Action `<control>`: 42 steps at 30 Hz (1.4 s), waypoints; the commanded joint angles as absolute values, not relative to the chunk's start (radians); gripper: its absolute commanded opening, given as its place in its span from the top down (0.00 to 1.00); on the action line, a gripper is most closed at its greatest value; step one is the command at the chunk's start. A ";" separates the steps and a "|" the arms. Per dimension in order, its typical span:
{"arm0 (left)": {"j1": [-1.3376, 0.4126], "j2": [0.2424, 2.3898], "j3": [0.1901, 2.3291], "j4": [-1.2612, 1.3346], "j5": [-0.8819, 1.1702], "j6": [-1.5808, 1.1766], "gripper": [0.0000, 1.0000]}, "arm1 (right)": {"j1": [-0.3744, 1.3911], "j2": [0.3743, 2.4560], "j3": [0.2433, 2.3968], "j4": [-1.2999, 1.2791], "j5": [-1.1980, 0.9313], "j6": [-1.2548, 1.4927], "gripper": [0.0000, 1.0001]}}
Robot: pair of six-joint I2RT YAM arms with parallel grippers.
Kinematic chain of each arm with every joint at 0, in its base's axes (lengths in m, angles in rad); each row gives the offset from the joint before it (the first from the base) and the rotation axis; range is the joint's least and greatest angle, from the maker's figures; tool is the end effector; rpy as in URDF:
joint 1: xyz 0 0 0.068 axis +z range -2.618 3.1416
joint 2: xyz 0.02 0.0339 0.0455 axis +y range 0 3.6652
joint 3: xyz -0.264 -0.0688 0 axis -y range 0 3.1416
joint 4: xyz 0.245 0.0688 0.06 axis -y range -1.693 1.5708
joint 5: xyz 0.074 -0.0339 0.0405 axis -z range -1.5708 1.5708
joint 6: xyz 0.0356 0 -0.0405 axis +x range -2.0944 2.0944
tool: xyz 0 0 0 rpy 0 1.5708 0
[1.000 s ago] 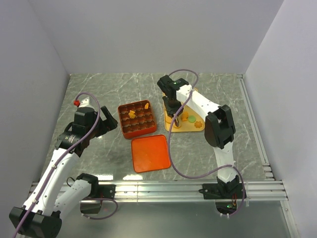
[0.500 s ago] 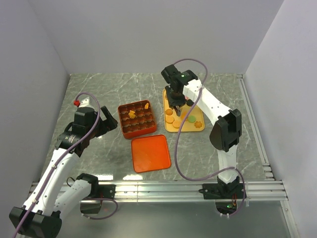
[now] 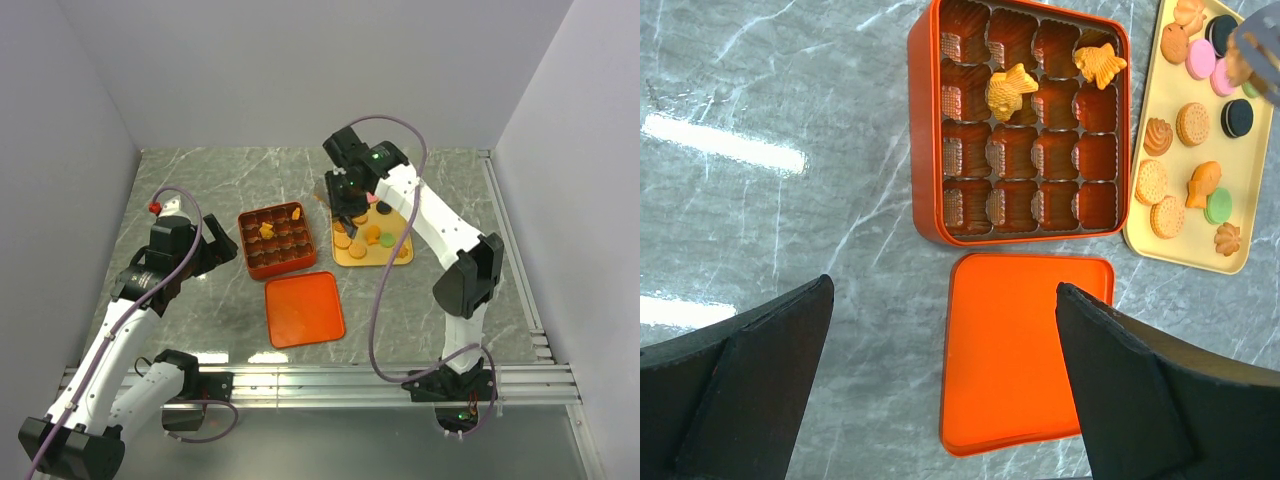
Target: Pack the cookies
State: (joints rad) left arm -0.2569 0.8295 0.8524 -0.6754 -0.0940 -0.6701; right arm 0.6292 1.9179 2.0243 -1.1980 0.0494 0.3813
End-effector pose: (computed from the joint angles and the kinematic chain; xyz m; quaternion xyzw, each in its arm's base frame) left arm 0.1675 -0.0405 0.3074 -0.2041 0.8721 -0.1602 0.4148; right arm 0.3225 0.2325 0.3502 -0.1142 0.9644 0.0938 0.2192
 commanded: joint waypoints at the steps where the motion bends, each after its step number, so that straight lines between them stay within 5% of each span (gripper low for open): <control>1: -0.261 0.830 0.861 -0.661 -0.086 -0.667 0.01 | 0.696 1.841 2.014 -1.143 -0.037 0.434 0.77; 18: -0.262 0.824 0.861 -0.664 -0.084 -0.664 0.01 | 0.767 1.911 1.959 -1.111 -0.038 0.465 0.77; 42: -0.264 0.821 0.861 -0.666 -0.092 -0.669 0.01 | 0.769 2.006 2.019 -1.117 0.037 0.472 0.57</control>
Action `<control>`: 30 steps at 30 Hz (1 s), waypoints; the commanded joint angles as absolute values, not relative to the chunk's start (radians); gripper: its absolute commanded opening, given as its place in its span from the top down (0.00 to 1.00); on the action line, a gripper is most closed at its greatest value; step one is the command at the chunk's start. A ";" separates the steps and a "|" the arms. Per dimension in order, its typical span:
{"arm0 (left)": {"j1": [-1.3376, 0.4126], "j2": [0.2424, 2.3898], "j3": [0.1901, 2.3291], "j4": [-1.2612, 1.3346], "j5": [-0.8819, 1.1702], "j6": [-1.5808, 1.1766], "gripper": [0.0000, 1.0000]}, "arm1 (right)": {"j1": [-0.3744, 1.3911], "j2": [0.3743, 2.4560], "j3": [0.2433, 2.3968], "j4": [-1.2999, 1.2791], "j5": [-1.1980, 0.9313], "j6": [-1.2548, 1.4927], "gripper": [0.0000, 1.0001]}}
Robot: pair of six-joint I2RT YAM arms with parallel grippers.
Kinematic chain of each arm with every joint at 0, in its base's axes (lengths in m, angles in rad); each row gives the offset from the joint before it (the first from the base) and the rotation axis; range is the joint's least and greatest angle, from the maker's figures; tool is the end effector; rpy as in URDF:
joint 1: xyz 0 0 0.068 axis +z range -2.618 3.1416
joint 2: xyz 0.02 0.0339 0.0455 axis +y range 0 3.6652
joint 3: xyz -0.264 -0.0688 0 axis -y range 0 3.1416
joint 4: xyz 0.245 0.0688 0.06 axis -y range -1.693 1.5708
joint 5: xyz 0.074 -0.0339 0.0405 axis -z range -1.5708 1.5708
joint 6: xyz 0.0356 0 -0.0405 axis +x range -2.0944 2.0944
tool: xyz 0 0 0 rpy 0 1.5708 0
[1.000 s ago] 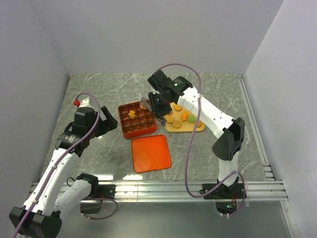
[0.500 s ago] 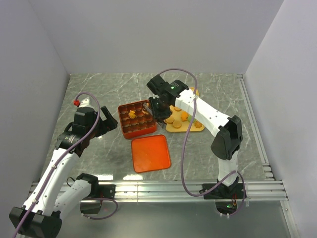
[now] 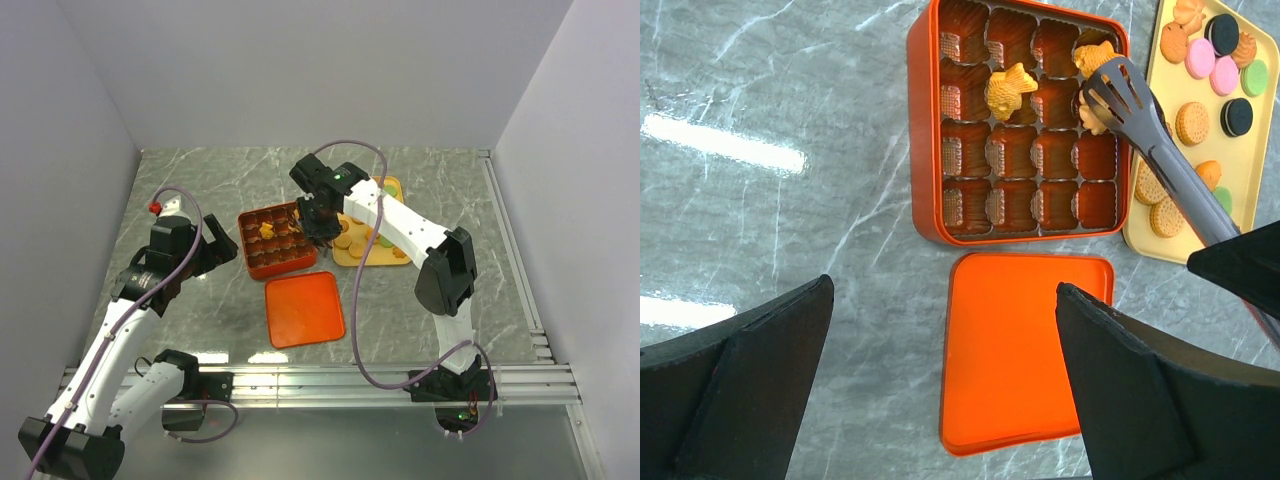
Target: Pack the cookies
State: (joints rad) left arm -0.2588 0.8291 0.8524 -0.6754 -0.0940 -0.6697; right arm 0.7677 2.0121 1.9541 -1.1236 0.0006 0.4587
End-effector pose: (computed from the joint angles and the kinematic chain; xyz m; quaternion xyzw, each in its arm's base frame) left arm 0.1673 -0.0408 0.3074 -0.2031 0.8723 -0.1606 0.4149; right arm 0.3039 0.2933 0.2965 -0.1509 0.9694 0.1110 0.1583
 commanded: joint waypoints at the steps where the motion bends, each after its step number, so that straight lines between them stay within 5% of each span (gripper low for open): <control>1: -0.264 0.821 0.859 -0.666 -0.091 -0.669 0.01 | 0.770 2.008 2.022 -1.117 0.037 0.472 0.55; 30: -0.264 0.825 0.859 -0.666 -0.095 -0.670 0.01 | 0.756 1.916 2.105 -1.192 0.109 0.471 0.48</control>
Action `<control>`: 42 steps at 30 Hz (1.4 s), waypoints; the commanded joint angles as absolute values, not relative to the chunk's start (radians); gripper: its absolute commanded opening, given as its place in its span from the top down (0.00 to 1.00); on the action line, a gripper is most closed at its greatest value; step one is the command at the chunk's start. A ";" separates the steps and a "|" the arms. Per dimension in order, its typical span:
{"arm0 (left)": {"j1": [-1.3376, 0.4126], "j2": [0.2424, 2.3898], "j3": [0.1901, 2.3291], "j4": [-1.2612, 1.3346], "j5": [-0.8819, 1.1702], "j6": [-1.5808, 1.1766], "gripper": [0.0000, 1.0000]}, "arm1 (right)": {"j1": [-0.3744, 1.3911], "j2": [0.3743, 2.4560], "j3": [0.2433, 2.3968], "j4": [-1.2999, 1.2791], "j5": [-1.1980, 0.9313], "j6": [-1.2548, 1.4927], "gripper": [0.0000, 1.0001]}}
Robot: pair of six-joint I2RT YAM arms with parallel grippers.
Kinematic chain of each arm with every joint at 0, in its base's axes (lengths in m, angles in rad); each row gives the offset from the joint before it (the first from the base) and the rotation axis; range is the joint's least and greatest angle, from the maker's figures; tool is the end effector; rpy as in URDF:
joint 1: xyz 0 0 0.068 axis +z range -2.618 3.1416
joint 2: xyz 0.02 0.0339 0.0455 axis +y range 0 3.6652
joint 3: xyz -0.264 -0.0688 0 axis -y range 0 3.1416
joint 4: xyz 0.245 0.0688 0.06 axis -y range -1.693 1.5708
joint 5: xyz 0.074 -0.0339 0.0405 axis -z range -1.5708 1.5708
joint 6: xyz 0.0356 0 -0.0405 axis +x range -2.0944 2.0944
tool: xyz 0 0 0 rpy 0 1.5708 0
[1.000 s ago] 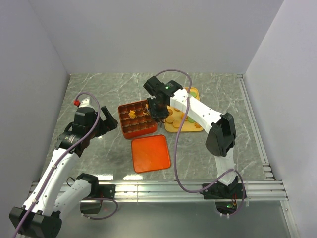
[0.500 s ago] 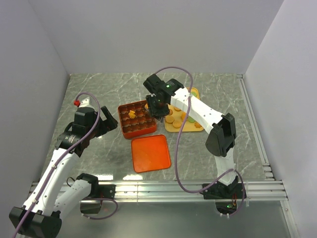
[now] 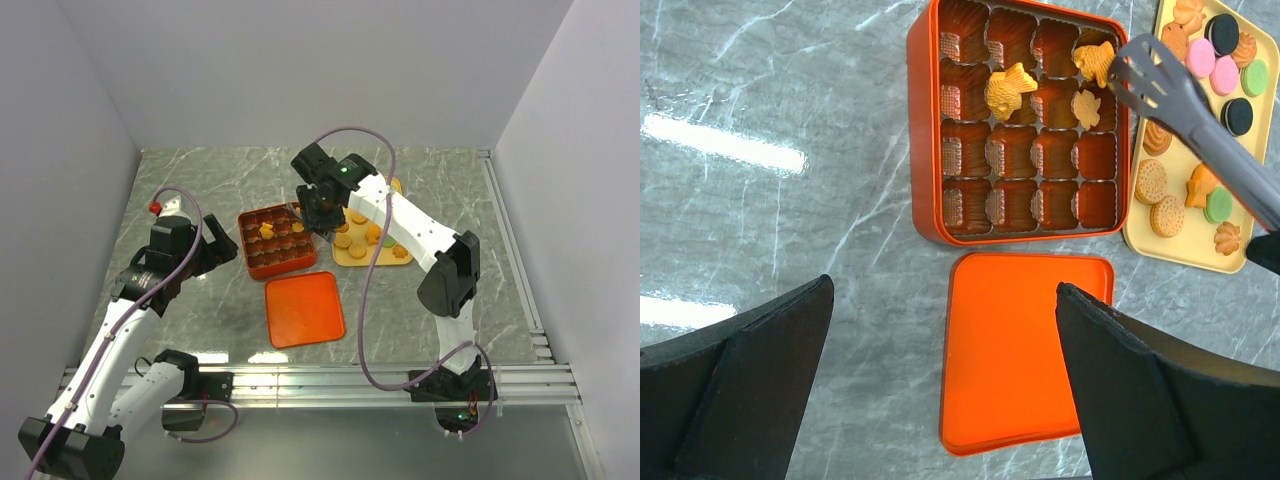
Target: Pack the cookies
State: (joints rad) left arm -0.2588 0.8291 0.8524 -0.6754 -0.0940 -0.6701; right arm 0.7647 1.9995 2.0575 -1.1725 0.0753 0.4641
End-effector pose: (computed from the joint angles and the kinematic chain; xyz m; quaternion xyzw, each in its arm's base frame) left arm 0.1673 -0.0408 0.3074 -0.2032 0.8722 -0.1607 0.4148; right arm 0.3043 0.2882 0.3294 -0.1373 0.9637 0.1003 0.2058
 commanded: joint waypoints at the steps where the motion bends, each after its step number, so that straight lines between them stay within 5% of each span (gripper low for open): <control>1: -0.262 0.824 0.861 -0.666 -0.094 -0.670 0.01 | 0.759 1.908 2.102 -1.195 0.113 0.469 0.48; 21: -0.264 0.827 0.859 -0.664 -0.094 -0.670 0.01 | 0.675 1.723 1.750 -1.140 0.219 0.440 0.49; 42: -0.264 0.828 0.859 -0.666 -0.092 -0.670 0.01 | 0.675 1.804 1.698 -1.106 0.244 0.419 0.49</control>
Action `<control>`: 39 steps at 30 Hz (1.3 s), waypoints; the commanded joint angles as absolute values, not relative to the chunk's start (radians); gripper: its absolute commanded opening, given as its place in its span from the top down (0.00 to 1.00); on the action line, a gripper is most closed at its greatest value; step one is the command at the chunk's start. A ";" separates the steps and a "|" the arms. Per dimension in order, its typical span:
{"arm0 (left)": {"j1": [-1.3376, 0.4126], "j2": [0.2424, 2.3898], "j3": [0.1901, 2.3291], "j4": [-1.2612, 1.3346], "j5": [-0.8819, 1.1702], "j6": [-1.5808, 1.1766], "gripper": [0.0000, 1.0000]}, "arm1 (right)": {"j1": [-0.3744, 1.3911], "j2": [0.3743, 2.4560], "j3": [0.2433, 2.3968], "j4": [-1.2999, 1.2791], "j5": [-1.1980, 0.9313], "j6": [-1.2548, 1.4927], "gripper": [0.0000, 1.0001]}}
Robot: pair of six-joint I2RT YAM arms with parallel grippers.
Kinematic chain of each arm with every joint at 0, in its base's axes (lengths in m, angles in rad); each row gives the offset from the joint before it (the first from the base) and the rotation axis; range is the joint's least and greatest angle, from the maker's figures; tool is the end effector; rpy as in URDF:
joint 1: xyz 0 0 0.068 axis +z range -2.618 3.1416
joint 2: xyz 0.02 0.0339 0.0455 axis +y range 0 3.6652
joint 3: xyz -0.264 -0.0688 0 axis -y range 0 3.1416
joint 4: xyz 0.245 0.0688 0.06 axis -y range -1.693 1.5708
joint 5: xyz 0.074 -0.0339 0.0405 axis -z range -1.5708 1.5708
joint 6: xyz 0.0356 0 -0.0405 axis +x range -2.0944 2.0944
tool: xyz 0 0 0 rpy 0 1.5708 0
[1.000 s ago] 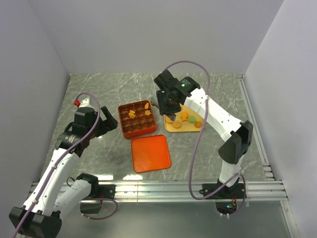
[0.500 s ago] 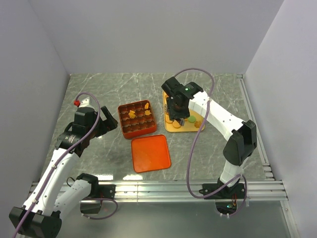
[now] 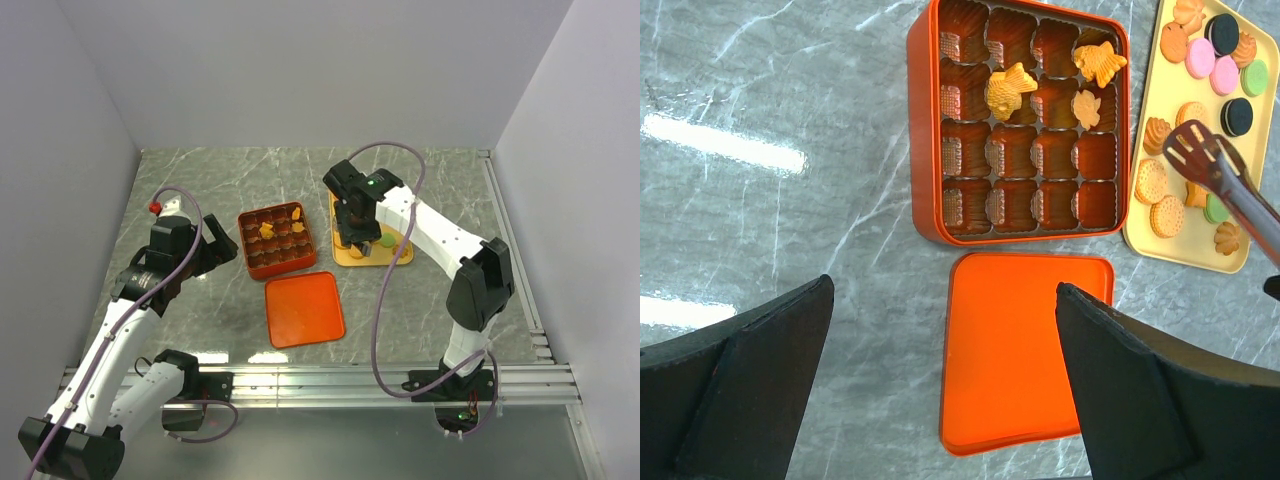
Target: Pack the cookies
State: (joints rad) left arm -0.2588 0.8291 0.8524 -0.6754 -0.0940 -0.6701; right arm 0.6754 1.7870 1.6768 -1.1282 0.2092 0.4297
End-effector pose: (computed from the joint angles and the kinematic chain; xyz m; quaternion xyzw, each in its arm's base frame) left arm 0.1673 -0.0408 0.3074 -0.2032 0.8722 -0.1607 0.4148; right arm 0.2873 0.2207 0.3012 -0.1030 0.9756 -0.0013 0.1941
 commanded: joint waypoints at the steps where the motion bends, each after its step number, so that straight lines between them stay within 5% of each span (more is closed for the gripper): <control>1: -0.264 0.828 0.861 -0.666 -0.092 -0.670 0.01 | 0.675 1.810 1.700 -1.106 0.244 0.416 0.49; 26: -0.264 0.828 0.861 -0.669 -0.107 -0.675 0.01 | 0.670 1.933 1.781 -1.124 0.248 0.379 0.49; 34: -0.261 0.833 0.861 -0.669 -0.107 -0.676 0.01 | 0.667 1.914 1.743 -1.111 0.221 0.383 0.66; 39: -0.259 0.833 0.864 -0.669 -0.107 -0.675 0.01 | 0.664 1.901 1.759 -1.121 0.248 0.383 0.68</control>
